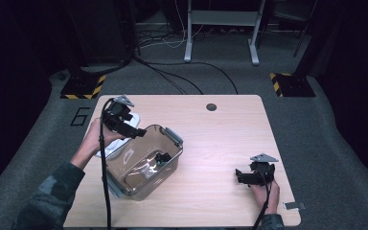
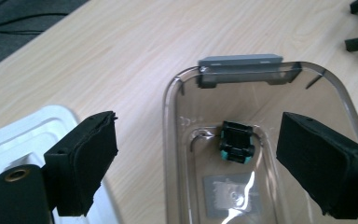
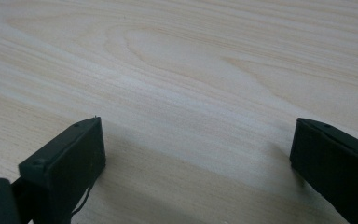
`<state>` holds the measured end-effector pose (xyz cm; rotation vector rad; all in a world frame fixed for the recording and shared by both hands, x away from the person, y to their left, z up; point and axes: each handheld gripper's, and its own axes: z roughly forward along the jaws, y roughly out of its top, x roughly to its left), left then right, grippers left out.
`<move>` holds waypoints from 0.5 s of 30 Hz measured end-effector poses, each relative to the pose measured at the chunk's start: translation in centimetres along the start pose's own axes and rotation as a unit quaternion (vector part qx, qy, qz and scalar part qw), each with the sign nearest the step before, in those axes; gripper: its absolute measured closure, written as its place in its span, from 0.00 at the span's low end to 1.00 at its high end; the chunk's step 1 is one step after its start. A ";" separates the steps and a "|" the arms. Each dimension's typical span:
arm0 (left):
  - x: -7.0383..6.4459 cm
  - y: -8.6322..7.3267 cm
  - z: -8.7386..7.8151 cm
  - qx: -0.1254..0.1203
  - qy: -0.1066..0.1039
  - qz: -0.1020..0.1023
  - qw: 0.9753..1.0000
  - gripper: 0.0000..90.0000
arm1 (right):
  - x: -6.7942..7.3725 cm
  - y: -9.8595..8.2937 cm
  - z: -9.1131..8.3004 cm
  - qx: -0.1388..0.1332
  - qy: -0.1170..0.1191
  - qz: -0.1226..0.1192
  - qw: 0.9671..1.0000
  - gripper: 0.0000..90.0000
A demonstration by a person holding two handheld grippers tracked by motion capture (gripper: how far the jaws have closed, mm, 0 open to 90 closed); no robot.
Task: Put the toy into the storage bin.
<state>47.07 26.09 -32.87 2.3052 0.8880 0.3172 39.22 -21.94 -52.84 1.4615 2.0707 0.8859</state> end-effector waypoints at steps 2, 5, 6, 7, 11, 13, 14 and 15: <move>0.4 -0.4 -0.5 -0.012 0.006 -0.007 1.000 0.13 | 0.0 0.0 0.0 0.000 -0.001 0.000 1.000 0.03; 1.5 -1.3 -1.3 -0.031 0.027 -0.018 0.999 0.12 | 0.0 0.0 0.0 0.000 0.000 0.000 1.000 0.03; 1.5 -1.3 -1.3 -0.031 0.027 -0.018 0.999 0.11 | 0.0 0.0 0.0 0.000 0.000 0.000 1.000 0.03; 1.8 -1.5 -1.5 -0.036 0.031 -0.022 0.999 0.11 | 0.0 0.0 0.0 0.000 -0.001 0.000 1.000 0.03; 3.4 -2.7 -2.1 -0.049 0.050 -0.042 0.997 0.09 | 0.0 0.0 0.0 0.000 0.000 0.000 1.000 0.03; 3.8 -3.0 -2.2 -0.052 0.056 -0.046 0.996 0.06 | 0.0 0.0 0.0 0.000 0.000 0.000 1.000 0.03; 4.0 -3.2 -2.2 -0.052 0.060 -0.050 0.996 0.05 | 0.0 0.0 0.0 0.000 0.000 0.000 1.000 0.03; 4.3 -3.4 -2.3 -0.052 0.064 -0.053 0.995 0.05 | 0.0 0.0 0.0 0.000 0.000 0.000 1.000 0.03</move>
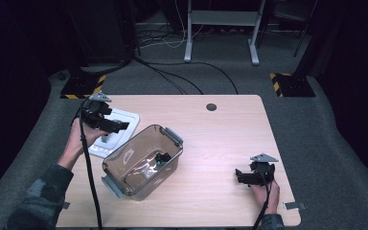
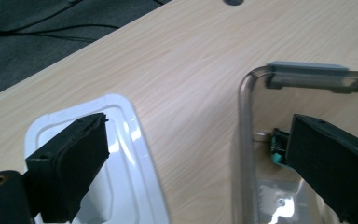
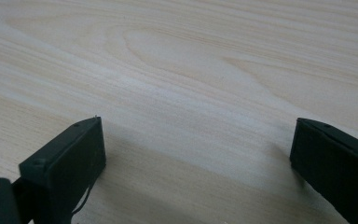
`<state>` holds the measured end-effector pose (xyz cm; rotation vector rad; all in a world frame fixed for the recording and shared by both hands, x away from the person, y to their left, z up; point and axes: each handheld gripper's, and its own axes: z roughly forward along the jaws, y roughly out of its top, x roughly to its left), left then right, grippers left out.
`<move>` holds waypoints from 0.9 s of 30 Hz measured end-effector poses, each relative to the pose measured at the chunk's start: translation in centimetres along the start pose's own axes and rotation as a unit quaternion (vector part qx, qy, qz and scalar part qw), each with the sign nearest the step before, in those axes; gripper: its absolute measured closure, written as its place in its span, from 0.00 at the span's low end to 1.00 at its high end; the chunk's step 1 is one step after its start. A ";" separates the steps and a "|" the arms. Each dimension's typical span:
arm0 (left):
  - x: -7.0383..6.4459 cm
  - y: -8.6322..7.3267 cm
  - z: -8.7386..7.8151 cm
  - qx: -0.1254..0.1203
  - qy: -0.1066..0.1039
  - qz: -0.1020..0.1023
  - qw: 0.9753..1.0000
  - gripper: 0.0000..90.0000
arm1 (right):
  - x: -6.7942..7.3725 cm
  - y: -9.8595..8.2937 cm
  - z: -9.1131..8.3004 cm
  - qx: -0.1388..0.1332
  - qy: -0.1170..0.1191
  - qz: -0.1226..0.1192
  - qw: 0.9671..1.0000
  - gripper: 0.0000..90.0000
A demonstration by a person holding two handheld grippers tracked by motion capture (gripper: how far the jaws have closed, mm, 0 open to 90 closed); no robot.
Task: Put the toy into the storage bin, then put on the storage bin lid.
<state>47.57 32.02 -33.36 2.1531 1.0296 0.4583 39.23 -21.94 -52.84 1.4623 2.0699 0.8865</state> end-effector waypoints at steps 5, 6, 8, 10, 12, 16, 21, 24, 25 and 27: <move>1.7 -1.2 0.0 -0.008 0.020 -0.013 1.000 0.05 | 0.0 0.0 0.0 0.000 0.000 0.000 1.000 0.03; 2.1 -1.5 0.1 -0.014 0.022 -0.019 0.999 0.05 | 0.0 0.0 0.0 0.000 0.000 0.000 1.000 0.03; 2.6 -1.8 0.2 -0.012 0.029 -0.023 0.999 0.06 | 0.0 0.0 0.0 0.000 0.000 0.000 1.000 0.03; 3.0 -2.3 0.5 -0.014 0.034 -0.031 0.999 0.06 | 0.0 0.0 0.0 0.000 0.000 0.000 1.000 0.03; 3.4 -2.8 0.8 -0.013 0.037 -0.036 0.999 0.06 | 0.0 0.0 0.0 0.000 0.000 0.001 1.000 0.03; 4.3 -3.8 1.4 -0.013 0.043 -0.051 0.998 0.06 | 0.0 0.0 0.0 0.000 0.000 0.001 1.000 0.03; 5.1 -5.0 2.1 -0.016 0.050 -0.073 0.996 0.06 | 0.0 0.0 0.0 0.000 -0.001 0.001 1.000 0.03; 5.6 -5.7 2.6 -0.014 0.049 -0.083 0.995 0.05 | 0.0 0.0 0.0 0.000 0.000 0.001 1.000 0.03; 5.7 -5.9 2.8 -0.013 0.052 -0.086 0.995 0.05 | 0.0 0.0 0.0 0.000 0.000 0.001 1.000 0.03; 6.0 -6.3 3.2 -0.013 0.054 -0.091 0.994 0.04 | 0.0 0.0 0.0 0.000 -0.001 0.001 1.000 0.03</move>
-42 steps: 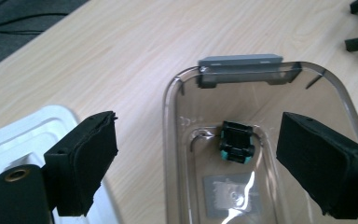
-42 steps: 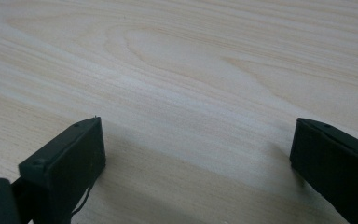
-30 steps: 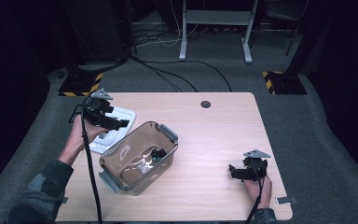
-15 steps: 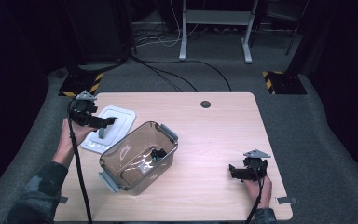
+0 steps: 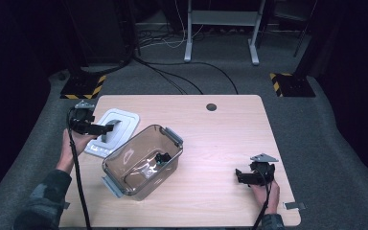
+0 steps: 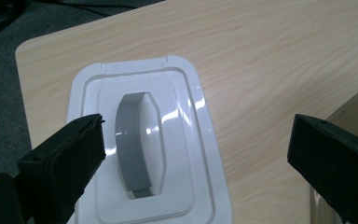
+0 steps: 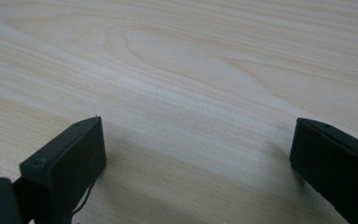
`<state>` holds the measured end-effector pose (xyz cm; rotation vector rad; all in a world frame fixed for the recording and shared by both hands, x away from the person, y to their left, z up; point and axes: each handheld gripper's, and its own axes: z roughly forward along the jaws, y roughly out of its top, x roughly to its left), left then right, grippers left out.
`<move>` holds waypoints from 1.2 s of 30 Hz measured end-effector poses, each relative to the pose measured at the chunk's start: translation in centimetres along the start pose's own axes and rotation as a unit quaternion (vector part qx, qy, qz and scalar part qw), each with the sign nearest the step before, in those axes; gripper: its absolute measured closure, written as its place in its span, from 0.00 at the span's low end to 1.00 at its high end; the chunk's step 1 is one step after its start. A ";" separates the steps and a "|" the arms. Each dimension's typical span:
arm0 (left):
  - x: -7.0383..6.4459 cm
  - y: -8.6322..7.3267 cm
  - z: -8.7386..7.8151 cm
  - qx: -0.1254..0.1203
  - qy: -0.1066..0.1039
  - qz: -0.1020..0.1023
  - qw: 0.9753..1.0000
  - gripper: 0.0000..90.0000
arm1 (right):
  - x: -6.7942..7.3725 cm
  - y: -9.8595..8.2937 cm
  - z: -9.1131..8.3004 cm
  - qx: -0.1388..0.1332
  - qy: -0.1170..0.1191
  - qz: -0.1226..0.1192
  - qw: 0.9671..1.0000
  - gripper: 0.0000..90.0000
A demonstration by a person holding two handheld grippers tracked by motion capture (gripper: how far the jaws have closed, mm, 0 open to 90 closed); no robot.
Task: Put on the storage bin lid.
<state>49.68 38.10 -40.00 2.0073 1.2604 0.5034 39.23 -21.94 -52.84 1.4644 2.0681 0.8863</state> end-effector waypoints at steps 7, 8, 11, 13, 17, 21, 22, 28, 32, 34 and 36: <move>0.9 -1.4 1.7 0.006 0.009 -0.022 1.000 0.01 | 0.0 0.0 0.0 0.000 0.000 0.000 1.000 0.03; 1.0 -1.6 1.9 0.010 0.011 -0.024 1.000 0.01 | 0.0 0.0 0.0 0.000 0.000 0.000 1.000 0.03; 1.3 -2.0 2.5 0.009 0.015 -0.027 0.999 0.01 | 0.0 0.0 0.0 0.000 0.000 0.000 1.000 0.03; 1.7 -2.3 3.3 0.013 0.020 -0.038 0.999 0.00 | 0.0 0.0 0.0 0.000 0.000 0.000 1.000 0.03; 2.2 -2.6 4.2 0.015 0.025 -0.047 0.998 0.00 | 0.0 0.0 0.0 0.000 0.000 0.000 1.000 0.03; 2.6 -2.8 5.1 0.020 0.028 -0.051 0.998 0.00 | 0.0 0.0 0.0 0.000 0.000 0.000 1.000 0.03; 2.6 -2.8 5.1 0.020 0.028 -0.051 0.998 0.00 | 0.0 0.0 0.0 0.000 0.000 0.000 1.000 0.03; 3.4 -3.8 6.9 0.017 0.021 -0.073 0.997 0.16 | 0.0 0.0 0.0 0.000 0.000 0.000 1.000 0.03; 3.8 -4.1 7.3 0.013 0.022 -0.081 0.996 0.35 | 0.0 0.0 0.0 0.000 0.000 0.000 1.000 0.03; 4.1 -4.2 7.5 0.016 0.032 -0.077 0.996 0.39 | 0.0 0.0 0.0 0.000 0.000 0.000 1.000 0.03; 4.3 -4.3 7.7 0.018 0.032 -0.079 0.996 0.41 | 0.0 0.0 0.0 0.000 0.000 0.000 1.000 0.03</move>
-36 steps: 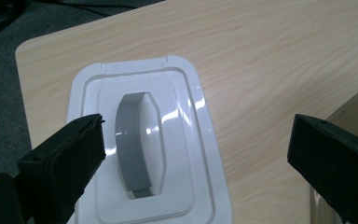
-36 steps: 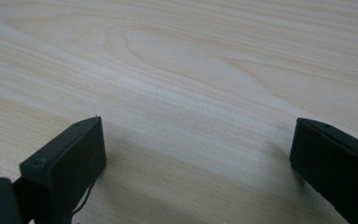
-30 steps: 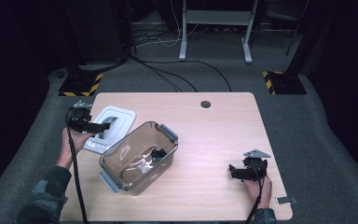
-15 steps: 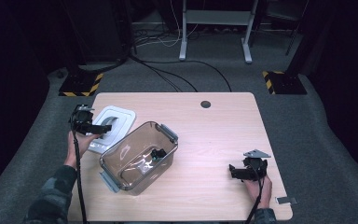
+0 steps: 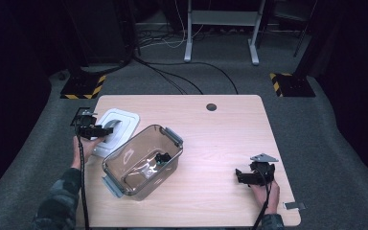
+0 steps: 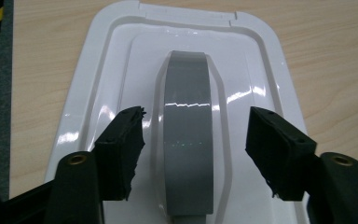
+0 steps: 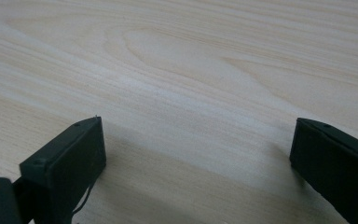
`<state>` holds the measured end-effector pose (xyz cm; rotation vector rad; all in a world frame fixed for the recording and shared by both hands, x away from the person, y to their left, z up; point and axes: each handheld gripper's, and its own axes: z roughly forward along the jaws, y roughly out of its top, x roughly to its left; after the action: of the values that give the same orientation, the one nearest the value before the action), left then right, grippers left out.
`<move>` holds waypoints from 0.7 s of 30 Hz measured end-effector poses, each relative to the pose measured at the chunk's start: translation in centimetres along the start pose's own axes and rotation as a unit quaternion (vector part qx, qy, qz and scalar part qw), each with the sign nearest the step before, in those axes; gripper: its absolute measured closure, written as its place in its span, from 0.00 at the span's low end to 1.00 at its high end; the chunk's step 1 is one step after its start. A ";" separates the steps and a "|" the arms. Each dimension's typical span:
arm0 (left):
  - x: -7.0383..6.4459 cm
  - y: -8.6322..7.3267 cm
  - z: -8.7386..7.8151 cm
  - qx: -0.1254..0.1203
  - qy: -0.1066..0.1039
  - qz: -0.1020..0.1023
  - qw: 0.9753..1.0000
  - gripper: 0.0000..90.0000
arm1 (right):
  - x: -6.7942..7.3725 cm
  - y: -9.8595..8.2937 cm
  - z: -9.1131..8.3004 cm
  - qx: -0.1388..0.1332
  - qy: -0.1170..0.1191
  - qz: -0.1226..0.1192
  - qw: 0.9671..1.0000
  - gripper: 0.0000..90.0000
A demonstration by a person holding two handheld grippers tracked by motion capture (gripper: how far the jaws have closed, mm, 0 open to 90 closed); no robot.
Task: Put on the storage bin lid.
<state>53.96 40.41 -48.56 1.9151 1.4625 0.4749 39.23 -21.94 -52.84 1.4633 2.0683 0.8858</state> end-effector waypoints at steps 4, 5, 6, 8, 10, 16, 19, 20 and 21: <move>0.0 -0.2 0.6 0.003 0.005 0.006 1.000 0.47 | 0.0 0.0 0.0 0.000 0.000 0.000 1.000 0.03; -0.1 -0.2 0.7 -0.002 0.003 0.005 1.000 0.50 | 0.0 0.0 0.0 0.000 0.000 0.000 1.000 0.03; -0.1 -0.2 0.7 0.000 0.002 0.012 1.000 0.53 | 0.0 0.0 0.0 0.000 0.000 0.000 1.000 0.03; -0.3 -0.1 0.7 -0.002 0.001 0.020 1.000 0.60 | 0.0 0.0 0.0 0.000 0.000 0.000 1.000 0.03; -0.3 -0.1 0.7 -0.004 0.003 0.029 1.000 0.67 | 0.0 0.0 0.0 0.000 0.000 0.000 1.000 0.03; -0.6 -0.2 0.8 -0.017 0.001 0.030 0.999 0.74 | 0.0 0.0 0.0 0.000 0.000 0.000 1.000 0.03; -0.8 -0.3 0.7 -0.020 -0.003 0.034 0.999 0.74 | 0.0 0.0 0.0 0.000 0.000 0.000 1.000 0.03; -0.8 -0.3 0.6 -0.018 -0.003 0.040 0.999 0.74 | 0.0 0.0 0.0 0.000 0.000 0.000 1.000 0.03; -0.8 -0.3 0.6 -0.019 -0.004 0.039 0.999 0.74 | 0.0 0.0 0.0 0.000 0.000 0.000 1.000 0.03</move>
<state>53.91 39.55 -49.13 1.9475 1.3675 0.5278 39.23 -21.94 -52.84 1.4639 2.0680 0.8863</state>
